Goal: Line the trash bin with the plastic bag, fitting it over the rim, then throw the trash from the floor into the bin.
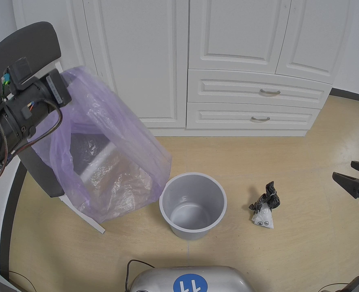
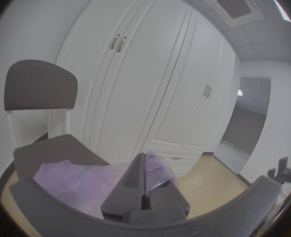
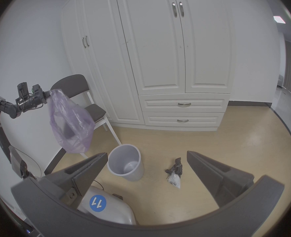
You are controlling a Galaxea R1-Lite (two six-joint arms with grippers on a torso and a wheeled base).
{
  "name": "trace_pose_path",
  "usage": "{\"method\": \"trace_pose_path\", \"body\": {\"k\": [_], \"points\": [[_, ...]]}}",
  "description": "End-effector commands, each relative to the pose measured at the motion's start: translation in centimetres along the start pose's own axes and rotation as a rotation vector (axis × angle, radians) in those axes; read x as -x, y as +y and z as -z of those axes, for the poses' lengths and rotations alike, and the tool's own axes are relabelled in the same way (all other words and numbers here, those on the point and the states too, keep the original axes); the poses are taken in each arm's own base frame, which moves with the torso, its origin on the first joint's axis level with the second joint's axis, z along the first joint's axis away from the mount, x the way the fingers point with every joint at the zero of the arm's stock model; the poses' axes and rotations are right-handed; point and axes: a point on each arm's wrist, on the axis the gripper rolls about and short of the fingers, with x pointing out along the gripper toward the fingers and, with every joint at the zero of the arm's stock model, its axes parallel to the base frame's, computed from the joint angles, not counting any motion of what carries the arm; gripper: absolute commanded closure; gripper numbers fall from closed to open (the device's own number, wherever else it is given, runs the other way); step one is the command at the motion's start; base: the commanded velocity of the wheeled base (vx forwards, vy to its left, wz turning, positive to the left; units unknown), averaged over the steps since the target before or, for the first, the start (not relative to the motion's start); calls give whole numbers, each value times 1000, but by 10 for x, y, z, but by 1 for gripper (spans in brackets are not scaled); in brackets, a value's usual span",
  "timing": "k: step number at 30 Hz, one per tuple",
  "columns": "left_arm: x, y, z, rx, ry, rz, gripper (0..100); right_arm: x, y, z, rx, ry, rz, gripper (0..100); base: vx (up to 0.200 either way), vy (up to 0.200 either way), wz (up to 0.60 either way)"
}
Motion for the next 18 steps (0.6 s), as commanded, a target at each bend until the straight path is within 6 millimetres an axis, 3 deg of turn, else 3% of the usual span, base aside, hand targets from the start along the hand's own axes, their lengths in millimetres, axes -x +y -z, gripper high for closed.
{"method": "trace_pose_path", "body": {"k": [1,13,18], "points": [[-13,-18,-5,66,-16,68,100,-4,4,1,-4,19,-34,0,0,0,0],[-23,-16,3,127,15,79,100,-20,19,18,0,120,-73,0,0,0,0],[-34,-41,8,156,-13,168,100,-26,37,23,-34,170,-159,0,0,0,0]]}}
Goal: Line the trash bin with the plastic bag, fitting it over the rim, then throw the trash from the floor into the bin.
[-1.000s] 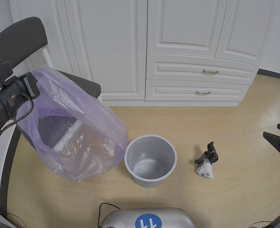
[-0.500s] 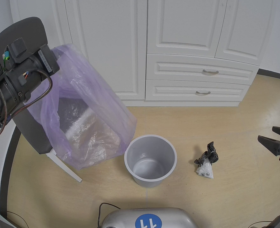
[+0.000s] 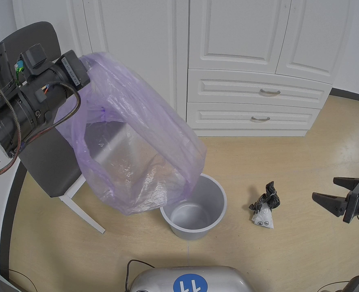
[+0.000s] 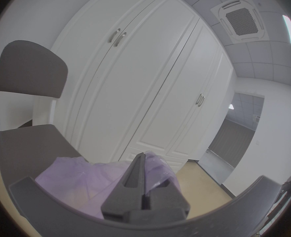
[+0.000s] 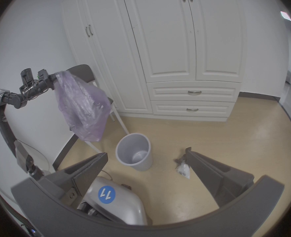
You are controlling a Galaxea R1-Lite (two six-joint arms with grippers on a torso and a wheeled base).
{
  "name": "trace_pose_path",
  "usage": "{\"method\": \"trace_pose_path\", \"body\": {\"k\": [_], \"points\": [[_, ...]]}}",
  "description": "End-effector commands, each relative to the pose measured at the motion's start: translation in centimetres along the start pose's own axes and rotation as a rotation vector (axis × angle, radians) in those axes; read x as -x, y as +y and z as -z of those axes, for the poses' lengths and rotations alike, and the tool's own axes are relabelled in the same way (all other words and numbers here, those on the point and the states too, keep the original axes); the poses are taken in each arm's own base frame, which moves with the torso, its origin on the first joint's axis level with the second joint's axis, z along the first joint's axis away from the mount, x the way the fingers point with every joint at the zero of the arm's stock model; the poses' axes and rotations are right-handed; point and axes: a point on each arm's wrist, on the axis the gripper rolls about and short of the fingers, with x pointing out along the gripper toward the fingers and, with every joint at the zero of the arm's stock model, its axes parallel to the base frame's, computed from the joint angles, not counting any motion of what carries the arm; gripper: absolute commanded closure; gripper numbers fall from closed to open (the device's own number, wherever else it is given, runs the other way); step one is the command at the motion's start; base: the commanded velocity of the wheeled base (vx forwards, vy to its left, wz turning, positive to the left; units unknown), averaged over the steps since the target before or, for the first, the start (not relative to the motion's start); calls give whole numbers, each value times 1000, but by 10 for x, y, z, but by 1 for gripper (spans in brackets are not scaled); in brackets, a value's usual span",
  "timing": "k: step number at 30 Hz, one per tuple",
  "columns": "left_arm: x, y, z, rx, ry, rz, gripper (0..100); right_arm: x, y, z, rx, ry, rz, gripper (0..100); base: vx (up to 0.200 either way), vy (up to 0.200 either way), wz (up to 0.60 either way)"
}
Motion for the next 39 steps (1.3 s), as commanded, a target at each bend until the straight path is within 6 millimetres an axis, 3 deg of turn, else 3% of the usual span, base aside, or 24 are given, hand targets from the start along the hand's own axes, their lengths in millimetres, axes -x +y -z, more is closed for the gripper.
{"method": "trace_pose_path", "body": {"k": [1,3,8,18,19,21,25,30,34,39], "points": [[-15,-17,12,21,2,66,100,-10,14,6,-11,58,-70,0,0,0,0],[-28,-19,22,30,-61,38,100,-17,27,13,-7,110,-107,0,0,0,0],[-37,-28,13,62,-205,5,100,-38,46,21,43,145,-187,0,0,0,0],[-9,-39,-19,88,-301,32,100,-124,88,34,-16,86,-233,0,0,0,0],[-9,-39,-19,88,-301,32,100,-124,88,34,-16,86,-233,0,0,0,0],[-2,-39,-26,89,-319,36,100,-147,106,45,-29,45,-249,0,0,0,0],[2,-38,-30,89,-332,33,100,-162,126,69,-15,49,-224,0,0,0,0],[2,-38,-30,88,-336,33,100,-163,133,80,7,80,-236,0,0,0,0],[3,-38,-31,89,-339,34,100,-174,154,90,-23,87,-270,0,0,0,0],[4,-38,-32,89,-342,34,100,-196,170,78,-189,-105,-256,0,0,0,0]]}}
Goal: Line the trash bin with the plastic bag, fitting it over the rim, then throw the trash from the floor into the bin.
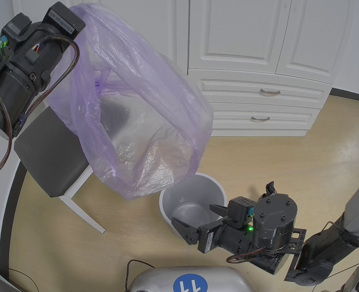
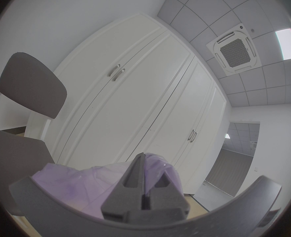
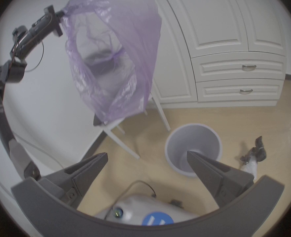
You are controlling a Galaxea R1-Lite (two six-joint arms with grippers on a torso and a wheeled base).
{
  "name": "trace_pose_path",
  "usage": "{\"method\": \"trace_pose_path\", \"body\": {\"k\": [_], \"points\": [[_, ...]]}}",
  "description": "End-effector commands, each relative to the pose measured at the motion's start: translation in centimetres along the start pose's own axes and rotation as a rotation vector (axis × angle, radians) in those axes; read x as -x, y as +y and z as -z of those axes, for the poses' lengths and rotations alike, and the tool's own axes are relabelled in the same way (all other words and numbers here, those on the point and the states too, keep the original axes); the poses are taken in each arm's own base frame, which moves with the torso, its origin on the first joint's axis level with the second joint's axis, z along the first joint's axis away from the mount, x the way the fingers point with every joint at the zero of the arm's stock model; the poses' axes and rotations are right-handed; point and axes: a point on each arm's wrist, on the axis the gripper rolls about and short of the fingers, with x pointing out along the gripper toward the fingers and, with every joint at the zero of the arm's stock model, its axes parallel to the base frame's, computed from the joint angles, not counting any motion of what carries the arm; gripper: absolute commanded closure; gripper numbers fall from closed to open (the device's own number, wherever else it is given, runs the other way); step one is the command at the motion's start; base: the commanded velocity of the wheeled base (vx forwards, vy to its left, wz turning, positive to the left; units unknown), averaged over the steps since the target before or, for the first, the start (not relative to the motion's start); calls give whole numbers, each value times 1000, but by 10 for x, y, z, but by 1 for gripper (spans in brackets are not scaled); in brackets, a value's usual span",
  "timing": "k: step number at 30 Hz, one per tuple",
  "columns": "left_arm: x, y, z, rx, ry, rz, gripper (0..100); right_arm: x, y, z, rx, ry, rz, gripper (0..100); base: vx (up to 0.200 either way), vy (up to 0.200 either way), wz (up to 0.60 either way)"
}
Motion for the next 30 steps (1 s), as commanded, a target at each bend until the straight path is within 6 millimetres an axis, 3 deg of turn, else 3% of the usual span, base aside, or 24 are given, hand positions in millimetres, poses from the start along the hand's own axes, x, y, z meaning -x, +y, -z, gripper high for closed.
{"method": "trace_pose_path", "body": {"k": [1,7,13,18,26,28,29,30], "points": [[2,-1,-4,2,-10,3,100,-30,9,10,-76,-100,1,0,0,0,0],[2,-1,-3,0,-6,3,100,-39,16,1,-165,-251,-60,0,0,0,0],[5,-3,-8,4,-17,11,100,-75,16,-2,-257,-380,-12,0,0,0,0],[8,-4,-8,0,-11,15,100,-92,9,-12,-289,-458,46,0,0,0,0],[9,-3,-7,-11,-7,14,100,-88,-14,-50,-304,-571,100,0,0,0,0],[9,-3,-7,-11,-7,14,100,-88,-14,-50,-304,-571,100,0,0,0,0],[9,-3,-6,-12,-5,14,100,-81,-21,-68,-305,-616,112,0,0,0,0],[9,-3,-6,-12,-5,14,100,-79,-24,-72,-303,-623,117,0,0,0,0]]}}
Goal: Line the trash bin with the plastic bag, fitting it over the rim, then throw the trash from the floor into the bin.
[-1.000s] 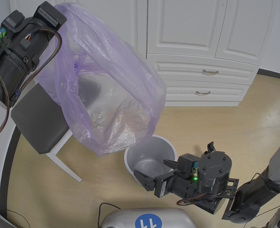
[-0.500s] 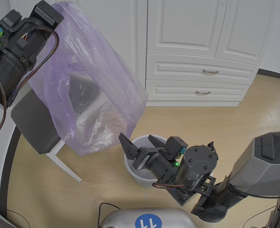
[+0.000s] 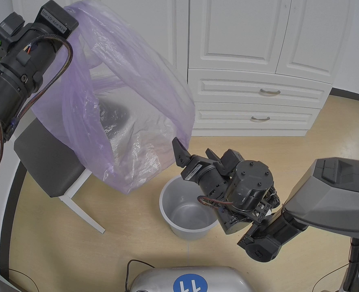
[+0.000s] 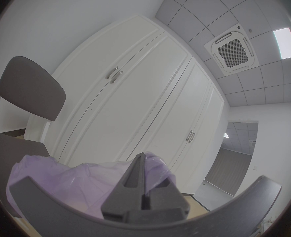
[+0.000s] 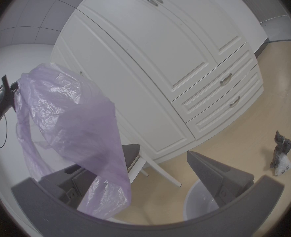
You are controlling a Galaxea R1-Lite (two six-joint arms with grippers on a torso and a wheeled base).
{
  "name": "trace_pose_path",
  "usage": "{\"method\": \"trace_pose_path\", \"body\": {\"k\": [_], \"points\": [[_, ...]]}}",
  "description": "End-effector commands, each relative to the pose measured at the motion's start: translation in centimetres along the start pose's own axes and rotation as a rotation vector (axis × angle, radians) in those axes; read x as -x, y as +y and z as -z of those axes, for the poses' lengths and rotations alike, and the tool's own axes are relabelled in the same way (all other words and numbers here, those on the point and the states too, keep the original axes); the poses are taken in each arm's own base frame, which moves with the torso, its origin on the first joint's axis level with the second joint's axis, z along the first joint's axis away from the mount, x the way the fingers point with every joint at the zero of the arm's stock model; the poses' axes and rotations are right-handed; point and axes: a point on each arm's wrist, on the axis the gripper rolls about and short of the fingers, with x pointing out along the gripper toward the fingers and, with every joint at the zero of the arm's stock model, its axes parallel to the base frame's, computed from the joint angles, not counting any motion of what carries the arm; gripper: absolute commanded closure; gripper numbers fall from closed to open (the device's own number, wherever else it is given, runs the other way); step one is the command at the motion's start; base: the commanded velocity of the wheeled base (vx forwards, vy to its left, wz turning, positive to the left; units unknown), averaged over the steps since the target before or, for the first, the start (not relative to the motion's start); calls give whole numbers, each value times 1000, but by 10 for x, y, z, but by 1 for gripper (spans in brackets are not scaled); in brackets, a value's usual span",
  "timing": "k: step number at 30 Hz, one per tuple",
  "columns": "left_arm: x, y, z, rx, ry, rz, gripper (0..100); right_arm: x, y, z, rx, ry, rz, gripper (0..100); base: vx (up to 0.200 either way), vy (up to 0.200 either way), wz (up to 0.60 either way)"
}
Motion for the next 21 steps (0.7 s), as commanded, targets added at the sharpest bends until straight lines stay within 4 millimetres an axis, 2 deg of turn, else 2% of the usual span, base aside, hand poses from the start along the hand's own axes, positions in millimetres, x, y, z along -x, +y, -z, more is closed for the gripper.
{"method": "trace_pose_path", "body": {"k": [1,4,11,21], "points": [[1,0,-1,0,-1,0,100,-7,-1,-36,-15,-87,-1,0,0,0,0],[2,-3,-1,9,0,12,100,-5,0,-40,-27,-78,-2,0,0,0,0],[7,-16,5,20,21,17,100,-3,-1,-6,-16,-14,-5,0,0,0,0],[10,-23,11,12,42,32,100,-8,-6,-9,-17,-30,4,0,0,0,0]]}}
